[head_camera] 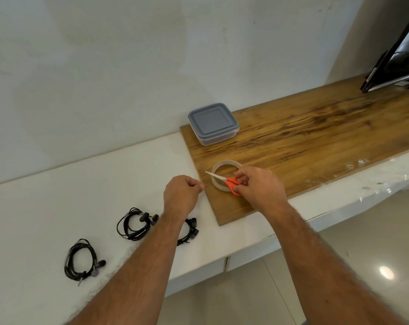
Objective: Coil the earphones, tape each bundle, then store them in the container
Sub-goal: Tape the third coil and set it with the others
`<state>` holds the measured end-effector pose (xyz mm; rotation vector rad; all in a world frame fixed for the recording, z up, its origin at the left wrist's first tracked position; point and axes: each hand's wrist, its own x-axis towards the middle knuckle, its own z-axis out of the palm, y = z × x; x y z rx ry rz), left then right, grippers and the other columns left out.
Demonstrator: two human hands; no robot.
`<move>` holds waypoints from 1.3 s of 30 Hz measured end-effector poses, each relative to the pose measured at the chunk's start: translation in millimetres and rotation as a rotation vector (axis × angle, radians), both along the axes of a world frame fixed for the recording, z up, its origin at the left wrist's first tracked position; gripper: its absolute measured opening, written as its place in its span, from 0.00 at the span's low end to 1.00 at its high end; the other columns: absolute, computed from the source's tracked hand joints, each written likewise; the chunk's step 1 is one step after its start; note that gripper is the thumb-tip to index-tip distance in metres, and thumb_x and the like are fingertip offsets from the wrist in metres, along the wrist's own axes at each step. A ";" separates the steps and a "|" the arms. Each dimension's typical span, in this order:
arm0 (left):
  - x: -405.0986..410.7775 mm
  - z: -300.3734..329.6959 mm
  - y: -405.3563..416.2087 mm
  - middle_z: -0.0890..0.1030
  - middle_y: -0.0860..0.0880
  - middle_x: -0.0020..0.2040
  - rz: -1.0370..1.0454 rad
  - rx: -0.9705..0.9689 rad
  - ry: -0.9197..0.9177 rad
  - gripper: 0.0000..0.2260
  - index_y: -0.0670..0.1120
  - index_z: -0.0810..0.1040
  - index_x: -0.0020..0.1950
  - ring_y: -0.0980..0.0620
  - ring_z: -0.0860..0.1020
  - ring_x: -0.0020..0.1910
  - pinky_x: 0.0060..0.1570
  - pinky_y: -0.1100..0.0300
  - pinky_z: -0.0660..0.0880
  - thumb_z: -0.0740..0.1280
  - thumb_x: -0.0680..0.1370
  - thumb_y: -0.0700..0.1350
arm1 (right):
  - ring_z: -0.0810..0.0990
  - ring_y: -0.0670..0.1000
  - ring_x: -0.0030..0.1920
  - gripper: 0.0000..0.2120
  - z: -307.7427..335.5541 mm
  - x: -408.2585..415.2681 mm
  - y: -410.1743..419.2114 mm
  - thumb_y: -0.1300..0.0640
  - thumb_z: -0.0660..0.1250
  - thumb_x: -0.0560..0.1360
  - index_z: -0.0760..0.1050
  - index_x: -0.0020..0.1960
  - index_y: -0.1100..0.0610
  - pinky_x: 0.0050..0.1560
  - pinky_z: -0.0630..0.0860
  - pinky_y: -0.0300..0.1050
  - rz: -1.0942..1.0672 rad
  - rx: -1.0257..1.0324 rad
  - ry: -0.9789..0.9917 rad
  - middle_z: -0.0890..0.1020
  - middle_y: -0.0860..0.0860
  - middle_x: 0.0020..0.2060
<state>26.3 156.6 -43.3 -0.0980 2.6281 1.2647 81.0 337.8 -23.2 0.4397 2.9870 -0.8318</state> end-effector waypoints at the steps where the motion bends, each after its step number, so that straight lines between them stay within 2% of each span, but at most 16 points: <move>1: 0.4 3.3 -2.3 0.80 0.58 0.38 -0.012 -0.026 0.004 0.04 0.51 0.82 0.41 0.60 0.75 0.37 0.36 0.63 0.68 0.71 0.76 0.46 | 0.79 0.43 0.49 0.13 -0.4 -0.4 -0.2 0.47 0.73 0.72 0.79 0.56 0.46 0.47 0.78 0.44 -0.011 -0.002 0.007 0.83 0.42 0.47; 5: 5.0 14.6 -16.9 0.80 0.58 0.39 -0.035 -0.099 -0.035 0.03 0.50 0.83 0.42 0.59 0.76 0.40 0.37 0.64 0.68 0.71 0.75 0.47 | 0.80 0.43 0.44 0.10 3.3 -1.1 -8.4 0.46 0.74 0.70 0.81 0.50 0.47 0.44 0.80 0.46 0.009 0.000 -0.011 0.83 0.42 0.40; 8: 12.9 20.2 -26.6 0.80 0.56 0.39 -0.033 -0.105 -0.076 0.03 0.49 0.84 0.43 0.57 0.76 0.40 0.41 0.62 0.68 0.72 0.75 0.47 | 0.81 0.45 0.43 0.08 7.1 -0.5 -17.0 0.46 0.74 0.70 0.82 0.47 0.48 0.44 0.81 0.49 0.010 0.010 -0.028 0.83 0.44 0.38; 11: 21.4 24.4 -34.2 0.81 0.53 0.40 -0.036 -0.106 -0.116 0.03 0.50 0.83 0.40 0.54 0.77 0.40 0.42 0.61 0.70 0.73 0.74 0.47 | 0.81 0.47 0.42 0.07 8.8 1.3 -24.4 0.47 0.75 0.69 0.82 0.44 0.49 0.42 0.81 0.47 0.009 0.028 -0.021 0.83 0.46 0.37; 16: 36.6 26.2 -46.1 0.75 0.49 0.31 -0.019 -0.023 -0.225 0.04 0.48 0.83 0.39 0.52 0.68 0.25 0.32 0.62 0.66 0.73 0.73 0.46 | 0.79 0.47 0.39 0.07 9.7 4.8 -34.0 0.48 0.74 0.70 0.82 0.43 0.52 0.34 0.72 0.40 0.015 0.072 -0.019 0.82 0.47 0.37; 19: 41.1 27.6 -48.1 0.76 0.48 0.33 0.017 0.032 -0.245 0.04 0.46 0.83 0.40 0.50 0.68 0.28 0.33 0.61 0.67 0.73 0.73 0.45 | 0.79 0.46 0.42 0.07 7.8 5.6 -33.4 0.50 0.76 0.69 0.81 0.44 0.50 0.40 0.75 0.43 0.015 -0.009 -0.018 0.82 0.46 0.39; 21: 41.1 26.3 -48.5 0.74 0.45 0.35 0.050 0.109 -0.293 0.07 0.39 0.83 0.46 0.49 0.67 0.30 0.29 0.62 0.64 0.73 0.73 0.43 | 0.81 0.46 0.44 0.08 5.5 7.1 -30.3 0.50 0.76 0.68 0.80 0.44 0.49 0.45 0.80 0.46 -0.025 -0.107 -0.001 0.83 0.46 0.39; 23: 41.6 26.0 -47.5 0.72 0.44 0.34 0.073 0.165 -0.347 0.08 0.36 0.81 0.47 0.50 0.64 0.27 0.25 0.64 0.62 0.73 0.74 0.40 | 0.82 0.46 0.45 0.08 4.4 8.4 -25.6 0.51 0.77 0.68 0.80 0.45 0.48 0.48 0.80 0.48 -0.071 -0.194 0.009 0.84 0.46 0.40; 25: 44.3 28.8 -45.6 0.73 0.44 0.34 0.095 0.198 -0.394 0.06 0.38 0.79 0.43 0.52 0.63 0.26 0.23 0.66 0.60 0.72 0.74 0.40 | 0.82 0.47 0.45 0.11 5.8 8.4 -19.3 0.52 0.77 0.69 0.81 0.49 0.49 0.47 0.81 0.48 -0.132 -0.263 0.045 0.84 0.47 0.41; 27: 45.9 31.7 -45.1 0.77 0.44 0.37 0.130 0.237 -0.451 0.05 0.39 0.79 0.41 0.54 0.64 0.26 0.23 0.67 0.60 0.72 0.74 0.39 | 0.81 0.48 0.40 0.11 9.5 9.7 -11.5 0.55 0.74 0.72 0.81 0.53 0.53 0.43 0.82 0.48 -0.176 -0.431 0.047 0.83 0.50 0.40; 29: 46.6 34.0 -44.8 0.80 0.46 0.38 0.165 0.301 -0.517 0.04 0.40 0.79 0.42 0.57 0.65 0.27 0.21 0.70 0.60 0.72 0.75 0.39 | 0.78 0.48 0.33 0.10 14.6 15.8 -2.1 0.60 0.69 0.76 0.79 0.57 0.58 0.39 0.83 0.47 -0.137 -0.703 -0.083 0.81 0.54 0.39; 32: 48.2 38.9 -42.9 0.81 0.47 0.37 0.204 0.423 -0.612 0.03 0.41 0.78 0.42 0.60 0.65 0.23 0.19 0.72 0.60 0.71 0.75 0.39 | 0.77 0.47 0.32 0.09 19.3 29.9 12.8 0.61 0.68 0.77 0.78 0.57 0.61 0.43 0.83 0.50 0.018 -0.971 -0.351 0.81 0.54 0.40; 36: 51.1 43.7 -39.1 0.81 0.49 0.32 0.247 0.553 -0.703 0.05 0.44 0.76 0.41 0.61 0.65 0.18 0.17 0.72 0.59 0.70 0.76 0.39 | 0.79 0.48 0.33 0.11 21.5 44.9 18.4 0.55 0.68 0.75 0.75 0.55 0.60 0.47 0.83 0.51 0.271 -1.027 -0.636 0.80 0.52 0.38; 39: 53.5 45.4 -36.4 0.81 0.49 0.32 0.274 0.612 -0.738 0.06 0.44 0.75 0.41 0.61 0.65 0.18 0.16 0.72 0.59 0.69 0.77 0.40 | 0.81 0.50 0.34 0.17 21.7 52.2 17.4 0.51 0.67 0.73 0.74 0.56 0.61 0.46 0.83 0.52 0.322 -1.037 -0.739 0.80 0.54 0.39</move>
